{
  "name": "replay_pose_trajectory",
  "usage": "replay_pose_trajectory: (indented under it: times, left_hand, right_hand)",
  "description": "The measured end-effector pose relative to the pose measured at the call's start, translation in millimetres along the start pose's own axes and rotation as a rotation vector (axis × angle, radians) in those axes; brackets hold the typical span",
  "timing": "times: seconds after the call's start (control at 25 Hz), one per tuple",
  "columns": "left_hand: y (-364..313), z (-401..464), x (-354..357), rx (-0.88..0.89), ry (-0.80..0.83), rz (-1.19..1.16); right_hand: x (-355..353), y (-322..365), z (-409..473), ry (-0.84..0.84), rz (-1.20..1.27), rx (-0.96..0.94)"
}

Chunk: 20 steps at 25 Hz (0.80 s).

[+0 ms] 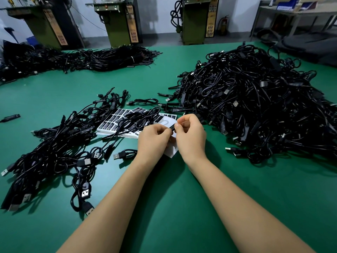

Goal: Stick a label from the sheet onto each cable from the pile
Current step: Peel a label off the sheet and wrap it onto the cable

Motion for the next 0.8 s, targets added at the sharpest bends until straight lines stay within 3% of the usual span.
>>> replay_pose_trajectory:
  times: [0.56, 0.8]
  left_hand:
    - [0, 0, 0, 0.035, 0.001, 0.06]
    - [-2, -2, 1, 0.031, 0.011, 0.04]
  right_hand:
    - [13, 2, 2, 0.082, -0.214, -0.004]
    - [13, 1, 3, 0.106, -0.199, -0.01]
Point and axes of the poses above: each hand's wrist, its own z-axis towards the middle knuckle, its own x-axis out of the palm, y = z × x, the point moved 8 cm from there along z, towards the middle knuckle, and after that the axes turned 13 degrees about y, right-handed, at the moved point
